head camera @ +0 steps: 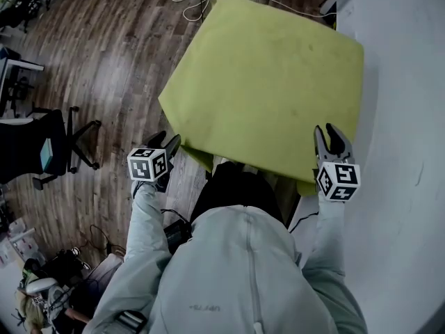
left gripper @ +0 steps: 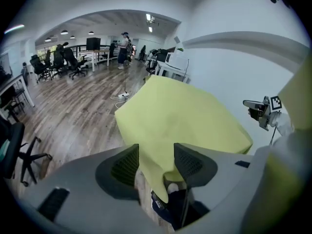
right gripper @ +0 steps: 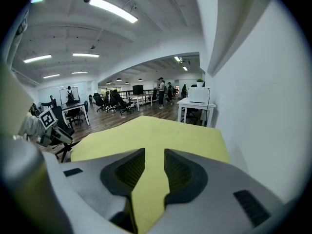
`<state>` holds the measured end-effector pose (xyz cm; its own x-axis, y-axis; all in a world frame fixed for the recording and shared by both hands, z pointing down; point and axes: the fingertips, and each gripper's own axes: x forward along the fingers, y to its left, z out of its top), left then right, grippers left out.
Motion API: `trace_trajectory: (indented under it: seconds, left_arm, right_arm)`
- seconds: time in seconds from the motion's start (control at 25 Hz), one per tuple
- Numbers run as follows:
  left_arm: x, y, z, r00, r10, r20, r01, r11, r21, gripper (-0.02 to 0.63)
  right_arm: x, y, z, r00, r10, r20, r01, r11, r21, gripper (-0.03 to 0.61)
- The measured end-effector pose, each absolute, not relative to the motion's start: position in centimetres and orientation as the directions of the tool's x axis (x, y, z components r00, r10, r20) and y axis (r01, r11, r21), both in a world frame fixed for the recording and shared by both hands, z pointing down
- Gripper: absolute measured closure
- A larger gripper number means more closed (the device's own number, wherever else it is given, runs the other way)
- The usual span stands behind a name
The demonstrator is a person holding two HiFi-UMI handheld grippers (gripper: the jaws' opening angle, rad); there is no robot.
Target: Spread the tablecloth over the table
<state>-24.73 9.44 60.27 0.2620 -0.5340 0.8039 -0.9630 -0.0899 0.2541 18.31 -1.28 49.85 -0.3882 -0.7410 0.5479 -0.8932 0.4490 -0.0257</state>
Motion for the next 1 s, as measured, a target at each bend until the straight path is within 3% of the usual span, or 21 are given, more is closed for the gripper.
trace_trajectory:
  seconds: [0.24,0.52,0.72,0.92,1.0]
  left_arm:
    - [-24.4,11.3,63.6,0.344,-0.396,0.851,-0.927,-0.286,0.242,0.380]
    - [-23.4,11.9,64.2,0.496,-0.316,0.808,-0.837,-0.423,0.348,0.376]
    - [-21.9,11.9,65.4,0.493,-0.253,0.833,-0.780,-0.552,0.294,0.376]
    - [-21.4,11.9,65.7,0.481,-0.245,0.842,-0.762,-0.591,0.263,0.424]
    - [-21.8,12.4,66.0,0.458,-0.248,0.854,-0.766,-0.598,0.237,0.485]
  right_arm:
    - [16.0,-1.0,49.5,-0.369,-0.756,0.540,-0.904,0.427,-0.019,0.453]
    - [14.0,0.8,50.6,-0.342,-0.768,0.542,-0.921,0.388,-0.031,0.460]
    - [13.0,2.0,50.7,-0.330,-0.767,0.551,-0.926,0.377,-0.030,0.462]
    - [12.8,2.6,50.4,-0.316,-0.770,0.554,-0.928,0.373,-0.012,0.466]
    - [12.7,2.7,50.4,-0.313,-0.771,0.554,-0.929,0.371,-0.009,0.469]
